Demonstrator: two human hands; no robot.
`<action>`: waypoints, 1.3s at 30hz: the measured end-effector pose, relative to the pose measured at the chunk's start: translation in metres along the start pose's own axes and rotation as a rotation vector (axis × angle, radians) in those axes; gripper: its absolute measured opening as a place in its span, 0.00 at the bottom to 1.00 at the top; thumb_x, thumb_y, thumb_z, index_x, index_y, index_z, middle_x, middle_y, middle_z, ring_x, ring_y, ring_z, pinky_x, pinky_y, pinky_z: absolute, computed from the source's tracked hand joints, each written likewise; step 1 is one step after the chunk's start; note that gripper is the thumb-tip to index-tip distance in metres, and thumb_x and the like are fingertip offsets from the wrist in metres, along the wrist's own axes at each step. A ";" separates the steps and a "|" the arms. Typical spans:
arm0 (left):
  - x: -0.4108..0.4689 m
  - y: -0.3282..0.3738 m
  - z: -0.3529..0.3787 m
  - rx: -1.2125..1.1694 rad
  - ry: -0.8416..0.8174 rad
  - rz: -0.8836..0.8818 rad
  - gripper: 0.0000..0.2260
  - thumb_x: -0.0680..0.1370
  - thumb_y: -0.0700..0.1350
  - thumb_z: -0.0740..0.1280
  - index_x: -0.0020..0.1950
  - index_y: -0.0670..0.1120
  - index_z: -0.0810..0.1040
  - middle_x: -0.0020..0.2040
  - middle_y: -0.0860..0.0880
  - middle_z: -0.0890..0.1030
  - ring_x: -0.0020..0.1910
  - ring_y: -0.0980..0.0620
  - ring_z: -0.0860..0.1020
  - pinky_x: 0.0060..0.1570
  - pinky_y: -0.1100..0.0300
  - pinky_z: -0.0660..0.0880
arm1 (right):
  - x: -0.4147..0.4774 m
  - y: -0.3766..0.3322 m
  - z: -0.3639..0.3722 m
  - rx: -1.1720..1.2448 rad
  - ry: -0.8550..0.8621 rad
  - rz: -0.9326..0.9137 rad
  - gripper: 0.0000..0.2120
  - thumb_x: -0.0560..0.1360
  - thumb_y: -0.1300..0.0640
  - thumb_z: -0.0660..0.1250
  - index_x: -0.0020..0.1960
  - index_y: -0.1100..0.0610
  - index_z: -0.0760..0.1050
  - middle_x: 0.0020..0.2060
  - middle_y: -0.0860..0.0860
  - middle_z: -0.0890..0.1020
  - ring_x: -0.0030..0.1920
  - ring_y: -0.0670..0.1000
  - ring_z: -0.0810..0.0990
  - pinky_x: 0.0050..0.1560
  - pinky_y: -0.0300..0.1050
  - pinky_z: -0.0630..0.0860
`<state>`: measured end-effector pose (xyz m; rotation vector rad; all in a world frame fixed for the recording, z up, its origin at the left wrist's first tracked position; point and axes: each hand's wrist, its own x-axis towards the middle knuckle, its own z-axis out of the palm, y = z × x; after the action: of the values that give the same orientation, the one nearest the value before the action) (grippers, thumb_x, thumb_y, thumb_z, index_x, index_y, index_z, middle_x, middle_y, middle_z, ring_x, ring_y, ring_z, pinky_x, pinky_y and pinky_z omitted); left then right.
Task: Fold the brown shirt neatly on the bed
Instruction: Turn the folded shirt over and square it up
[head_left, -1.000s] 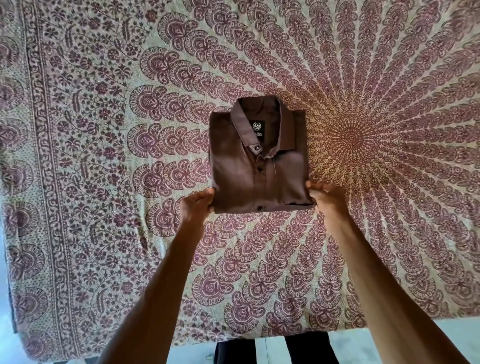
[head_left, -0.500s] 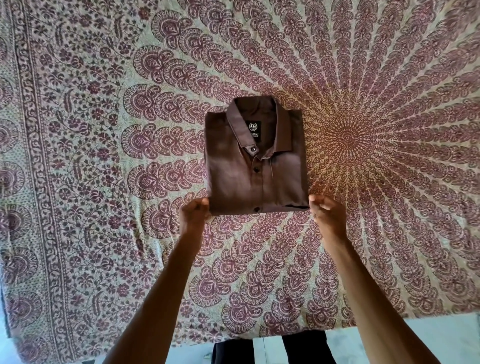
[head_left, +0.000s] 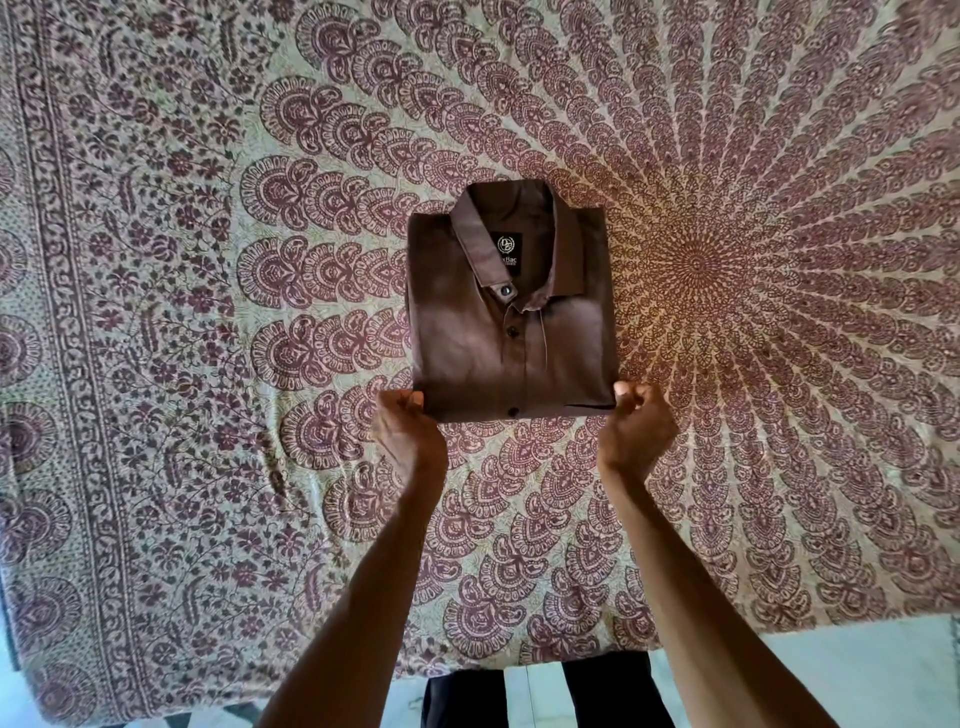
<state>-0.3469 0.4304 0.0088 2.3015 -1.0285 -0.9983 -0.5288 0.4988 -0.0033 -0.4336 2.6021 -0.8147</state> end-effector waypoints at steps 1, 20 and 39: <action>-0.001 0.001 0.002 -0.043 0.015 -0.030 0.04 0.77 0.33 0.59 0.45 0.40 0.72 0.37 0.47 0.72 0.39 0.51 0.69 0.35 0.59 0.65 | -0.001 0.000 0.000 0.006 0.014 0.002 0.06 0.77 0.68 0.64 0.51 0.66 0.78 0.46 0.59 0.84 0.42 0.51 0.81 0.40 0.39 0.75; 0.066 0.020 0.005 -0.322 -0.239 -0.302 0.08 0.74 0.41 0.71 0.41 0.37 0.79 0.34 0.48 0.81 0.39 0.48 0.81 0.42 0.56 0.81 | 0.070 -0.035 0.008 0.152 -0.230 0.247 0.09 0.71 0.54 0.74 0.48 0.58 0.85 0.38 0.54 0.85 0.36 0.47 0.79 0.42 0.43 0.77; 0.112 0.057 0.018 -0.244 -0.263 -0.174 0.05 0.74 0.44 0.73 0.38 0.46 0.81 0.38 0.46 0.82 0.38 0.49 0.78 0.40 0.58 0.78 | 0.106 -0.078 0.021 0.065 -0.292 0.183 0.12 0.76 0.54 0.68 0.54 0.61 0.82 0.46 0.55 0.84 0.37 0.46 0.80 0.39 0.37 0.76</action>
<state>-0.3345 0.3064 -0.0171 2.1233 -0.7590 -1.4419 -0.5995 0.3861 -0.0008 -0.2676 2.2992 -0.7125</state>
